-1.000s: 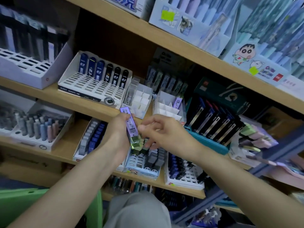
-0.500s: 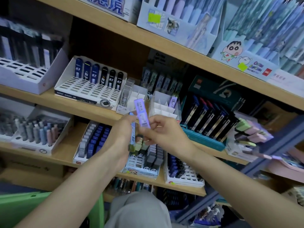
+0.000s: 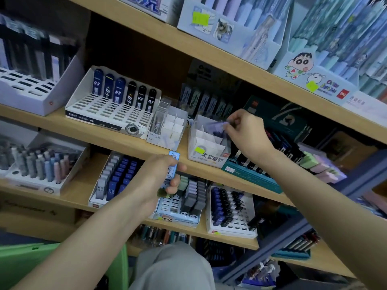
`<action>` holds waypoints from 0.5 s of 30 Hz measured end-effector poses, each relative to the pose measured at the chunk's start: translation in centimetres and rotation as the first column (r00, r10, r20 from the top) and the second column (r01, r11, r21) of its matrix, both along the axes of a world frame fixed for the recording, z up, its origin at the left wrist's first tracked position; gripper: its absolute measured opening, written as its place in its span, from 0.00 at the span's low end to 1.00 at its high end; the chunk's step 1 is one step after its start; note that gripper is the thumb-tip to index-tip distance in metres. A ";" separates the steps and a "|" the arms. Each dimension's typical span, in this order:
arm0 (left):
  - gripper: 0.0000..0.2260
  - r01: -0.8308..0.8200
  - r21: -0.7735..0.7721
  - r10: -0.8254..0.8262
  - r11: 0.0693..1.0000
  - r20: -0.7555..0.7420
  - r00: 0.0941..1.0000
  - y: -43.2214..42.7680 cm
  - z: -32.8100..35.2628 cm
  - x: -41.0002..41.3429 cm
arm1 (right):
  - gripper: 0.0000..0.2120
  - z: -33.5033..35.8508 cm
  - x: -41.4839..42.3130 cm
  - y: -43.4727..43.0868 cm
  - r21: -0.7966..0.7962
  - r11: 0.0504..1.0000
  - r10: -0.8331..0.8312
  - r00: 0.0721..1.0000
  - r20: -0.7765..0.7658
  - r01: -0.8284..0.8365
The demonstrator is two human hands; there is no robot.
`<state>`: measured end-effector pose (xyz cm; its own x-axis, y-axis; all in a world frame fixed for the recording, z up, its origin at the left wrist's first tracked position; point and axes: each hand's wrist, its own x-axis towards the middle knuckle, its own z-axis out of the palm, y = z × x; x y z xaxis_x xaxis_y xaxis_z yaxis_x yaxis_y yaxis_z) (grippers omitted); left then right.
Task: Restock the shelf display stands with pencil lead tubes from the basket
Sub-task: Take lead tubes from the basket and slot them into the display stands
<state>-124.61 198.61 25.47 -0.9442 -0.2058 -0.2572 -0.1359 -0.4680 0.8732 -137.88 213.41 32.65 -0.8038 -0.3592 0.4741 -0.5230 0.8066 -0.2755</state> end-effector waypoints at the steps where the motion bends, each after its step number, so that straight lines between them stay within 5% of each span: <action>1: 0.05 0.004 -0.008 -0.004 1.000 -0.007 1.000 0.0 -0.1 0.0 | 0.04 0.1 -0.2 -0.2 0.033 0.999 0.005 0.999 -0.037 -0.004; 7: 0.02 0.002 -0.049 -0.003 0.999 -0.017 1.000 -0.2 -0.6 -0.1 | 0.08 1.1 -1.9 -0.4 0.114 0.993 -0.028 0.994 -0.108 0.041; 15: 0.04 0.018 -0.089 -0.023 0.996 -0.052 0.998 -0.8 -1.4 -0.6 | 0.07 1.6 -3.5 -0.1 0.266 0.957 -0.135 0.989 0.060 0.115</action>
